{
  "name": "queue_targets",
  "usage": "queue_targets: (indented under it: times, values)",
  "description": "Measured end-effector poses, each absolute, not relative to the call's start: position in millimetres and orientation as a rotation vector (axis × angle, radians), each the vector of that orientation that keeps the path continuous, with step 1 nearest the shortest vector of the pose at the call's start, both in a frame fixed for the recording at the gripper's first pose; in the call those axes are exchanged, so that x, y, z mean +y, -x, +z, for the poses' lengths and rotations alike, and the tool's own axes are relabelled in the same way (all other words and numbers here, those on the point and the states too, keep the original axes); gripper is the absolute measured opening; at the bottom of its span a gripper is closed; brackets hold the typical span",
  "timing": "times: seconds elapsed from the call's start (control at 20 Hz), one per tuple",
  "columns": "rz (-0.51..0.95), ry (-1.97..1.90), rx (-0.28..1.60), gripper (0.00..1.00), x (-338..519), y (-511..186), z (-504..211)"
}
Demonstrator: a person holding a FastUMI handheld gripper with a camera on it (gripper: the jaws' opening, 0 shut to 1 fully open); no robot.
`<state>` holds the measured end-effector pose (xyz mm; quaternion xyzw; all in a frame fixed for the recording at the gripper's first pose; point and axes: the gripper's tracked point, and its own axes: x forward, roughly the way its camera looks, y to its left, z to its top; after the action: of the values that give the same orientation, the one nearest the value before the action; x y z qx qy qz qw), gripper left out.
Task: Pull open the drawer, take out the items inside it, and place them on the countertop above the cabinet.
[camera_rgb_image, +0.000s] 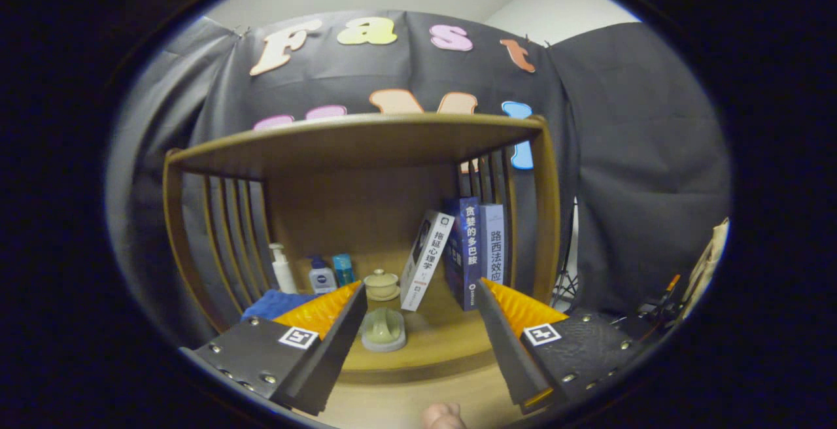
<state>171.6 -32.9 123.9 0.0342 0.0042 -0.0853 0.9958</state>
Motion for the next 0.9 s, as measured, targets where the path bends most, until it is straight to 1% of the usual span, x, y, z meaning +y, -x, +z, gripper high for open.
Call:
queue_targets:
  times: [0.15, 0.3, 0.6, 0.9]
  values:
    - [-0.188, -0.079, -0.003, 0.98, -40.1, -125.5, 130.4]
    - [-0.156, -0.093, -0.012, 0.98, -34.1, -87.1, 126.7]
    - [-0.165, -0.050, 0.024, 0.98, -36.9, -28.6, 71.4]
    - [-0.194, 0.092, 0.008, 0.98, -41.5, -6.1, 19.3]
